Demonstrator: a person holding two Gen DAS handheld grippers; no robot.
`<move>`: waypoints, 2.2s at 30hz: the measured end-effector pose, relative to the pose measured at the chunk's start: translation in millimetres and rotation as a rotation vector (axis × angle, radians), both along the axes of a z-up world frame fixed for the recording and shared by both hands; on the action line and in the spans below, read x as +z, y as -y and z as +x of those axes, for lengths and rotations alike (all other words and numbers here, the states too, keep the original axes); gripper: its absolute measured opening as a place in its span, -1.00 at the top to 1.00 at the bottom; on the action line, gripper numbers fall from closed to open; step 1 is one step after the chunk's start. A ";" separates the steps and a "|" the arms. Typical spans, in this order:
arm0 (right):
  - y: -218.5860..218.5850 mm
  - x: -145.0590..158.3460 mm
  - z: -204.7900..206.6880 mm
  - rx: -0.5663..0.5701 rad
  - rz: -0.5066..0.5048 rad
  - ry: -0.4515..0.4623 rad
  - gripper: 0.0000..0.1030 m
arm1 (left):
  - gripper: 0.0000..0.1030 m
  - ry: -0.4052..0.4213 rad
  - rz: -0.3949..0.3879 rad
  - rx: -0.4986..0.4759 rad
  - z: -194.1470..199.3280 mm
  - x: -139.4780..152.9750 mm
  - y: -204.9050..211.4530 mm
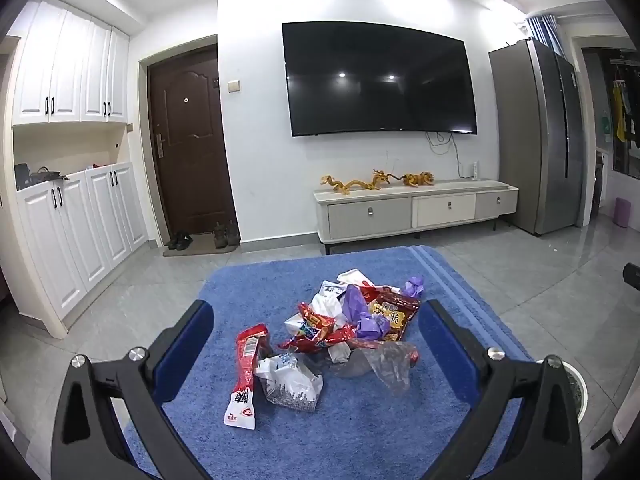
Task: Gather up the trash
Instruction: 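Move both grippers toward the pile of wrappers on the blue towel, then grasp the red snack bag with the left gripper while the right grasps a clear plastic bag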
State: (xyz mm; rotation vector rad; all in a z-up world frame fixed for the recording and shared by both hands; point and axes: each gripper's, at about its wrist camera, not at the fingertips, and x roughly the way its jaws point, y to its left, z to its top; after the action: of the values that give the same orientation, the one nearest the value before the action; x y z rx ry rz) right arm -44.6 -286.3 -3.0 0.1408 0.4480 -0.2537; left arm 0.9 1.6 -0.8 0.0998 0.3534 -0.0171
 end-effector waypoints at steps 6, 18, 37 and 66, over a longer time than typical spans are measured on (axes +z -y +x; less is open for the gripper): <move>-7.0 2.2 5.5 0.016 -0.017 0.000 -1.00 | -1.00 -0.010 -0.006 0.015 -0.6 -5.0 -9.7; -30.9 -8.2 27.0 0.037 -0.037 -0.076 -1.00 | -1.00 -0.053 -0.060 0.042 20.7 -26.7 -46.3; -50.1 -6.1 58.5 0.069 -0.069 -0.108 -1.00 | -1.00 -0.143 -0.113 0.155 59.4 -51.0 -140.8; -143.5 -74.1 179.3 0.547 0.192 -0.269 -0.78 | -0.35 -0.571 -0.218 0.041 182.1 -140.2 -135.5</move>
State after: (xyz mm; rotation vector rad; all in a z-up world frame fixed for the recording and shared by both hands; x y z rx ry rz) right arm 134.7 -142.8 -77.1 0.1669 0.7589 0.3127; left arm 183.0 137.1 -141.0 -0.1325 0.9204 -0.0432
